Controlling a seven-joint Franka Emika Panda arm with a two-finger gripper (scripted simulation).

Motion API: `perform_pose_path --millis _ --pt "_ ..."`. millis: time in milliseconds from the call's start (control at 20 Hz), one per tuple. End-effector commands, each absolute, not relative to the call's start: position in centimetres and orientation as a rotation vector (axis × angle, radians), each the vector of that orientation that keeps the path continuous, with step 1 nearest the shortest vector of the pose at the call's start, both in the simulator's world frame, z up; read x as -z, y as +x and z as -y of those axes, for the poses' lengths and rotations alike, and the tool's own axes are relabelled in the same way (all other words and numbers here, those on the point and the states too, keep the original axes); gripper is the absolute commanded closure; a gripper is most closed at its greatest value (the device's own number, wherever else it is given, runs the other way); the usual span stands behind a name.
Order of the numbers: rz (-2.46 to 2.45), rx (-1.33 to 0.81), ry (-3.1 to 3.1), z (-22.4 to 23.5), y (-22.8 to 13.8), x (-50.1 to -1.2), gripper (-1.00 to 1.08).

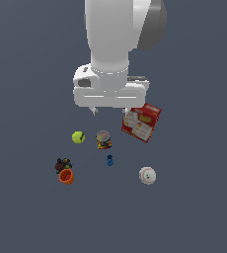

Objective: Pick up a designated object from a clutter of objects.

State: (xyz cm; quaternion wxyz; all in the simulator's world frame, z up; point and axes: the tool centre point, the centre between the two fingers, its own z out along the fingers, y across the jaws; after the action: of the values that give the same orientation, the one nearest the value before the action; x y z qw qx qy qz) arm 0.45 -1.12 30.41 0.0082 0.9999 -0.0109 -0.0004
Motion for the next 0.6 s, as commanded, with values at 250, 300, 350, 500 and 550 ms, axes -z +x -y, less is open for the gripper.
perform_pose_path --millis 250,300,350,500,550 --pt "-0.010 0.003 3.130 2.6 2.3 -28.9 -0.92" --pt "-0.019 0.003 3.131 2.9 2.7 -28.6 -0.92" --pt "-0.029 0.003 3.132 3.3 3.1 -28.2 -0.92" --pt "-0.064 0.003 3.134 4.6 4.5 -26.9 -0.92" --pt "-0.078 0.003 3.135 5.1 5.0 -26.4 -0.92"
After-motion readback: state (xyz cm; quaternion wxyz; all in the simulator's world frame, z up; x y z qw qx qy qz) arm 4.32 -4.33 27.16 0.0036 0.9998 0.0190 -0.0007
